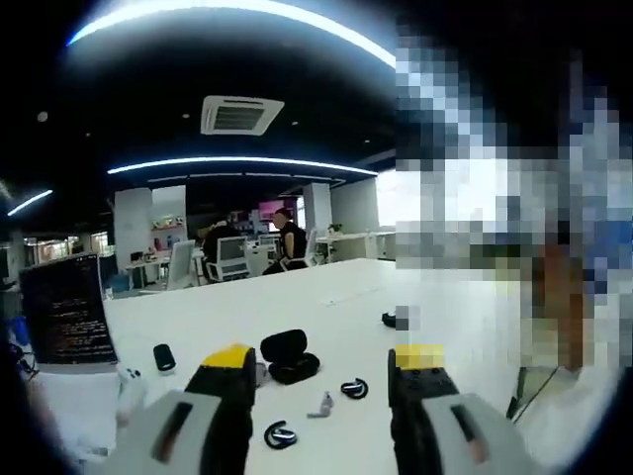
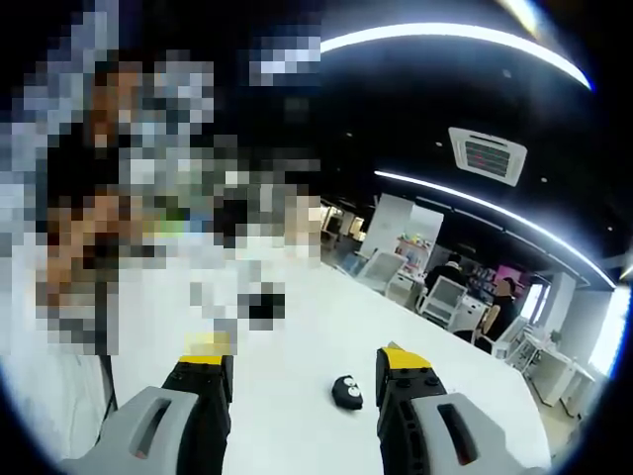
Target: Pick up the earbuds from the table and place the earbuds into the earbud case
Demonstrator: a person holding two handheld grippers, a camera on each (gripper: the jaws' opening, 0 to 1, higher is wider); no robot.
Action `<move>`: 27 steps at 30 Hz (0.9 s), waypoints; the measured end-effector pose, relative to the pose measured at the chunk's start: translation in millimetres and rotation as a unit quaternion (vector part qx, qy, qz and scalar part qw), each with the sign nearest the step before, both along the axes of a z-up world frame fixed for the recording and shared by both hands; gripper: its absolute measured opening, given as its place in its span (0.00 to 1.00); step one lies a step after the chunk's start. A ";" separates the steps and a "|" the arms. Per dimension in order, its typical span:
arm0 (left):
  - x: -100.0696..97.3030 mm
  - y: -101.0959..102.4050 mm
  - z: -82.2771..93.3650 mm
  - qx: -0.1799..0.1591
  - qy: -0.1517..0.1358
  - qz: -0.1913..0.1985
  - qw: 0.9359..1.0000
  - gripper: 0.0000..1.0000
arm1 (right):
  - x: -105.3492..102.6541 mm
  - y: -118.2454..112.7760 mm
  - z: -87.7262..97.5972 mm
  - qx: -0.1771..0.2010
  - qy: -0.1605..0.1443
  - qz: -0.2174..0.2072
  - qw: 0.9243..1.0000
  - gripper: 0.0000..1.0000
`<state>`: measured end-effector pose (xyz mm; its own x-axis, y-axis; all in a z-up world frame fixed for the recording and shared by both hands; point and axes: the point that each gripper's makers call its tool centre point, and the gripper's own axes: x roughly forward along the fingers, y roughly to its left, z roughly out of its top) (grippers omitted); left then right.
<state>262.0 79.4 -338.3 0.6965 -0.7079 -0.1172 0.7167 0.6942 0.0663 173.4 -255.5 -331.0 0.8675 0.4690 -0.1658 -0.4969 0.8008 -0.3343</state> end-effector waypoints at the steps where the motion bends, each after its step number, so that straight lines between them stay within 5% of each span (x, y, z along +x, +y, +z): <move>1: 2.0 -2.9 -2.7 -0.001 0.006 -0.004 1.000 0.55 | 0.2 0.0 -0.2 0.000 0.000 0.001 1.000 0.56; 14: -11.8 -25.8 -2.5 -0.013 0.011 -0.045 0.999 0.55 | -5.1 -5.6 6.4 0.001 -0.009 -0.003 1.000 0.56; 21: -9.3 -15.7 1.8 -0.026 0.006 -0.037 0.999 0.54 | -5.3 -7.0 7.5 0.002 -0.011 -0.005 1.000 0.56; 27: -3.8 -16.1 -12.6 -0.007 0.023 -0.040 0.999 0.53 | 0.1 1.5 0.6 -0.002 -0.001 0.003 1.000 0.56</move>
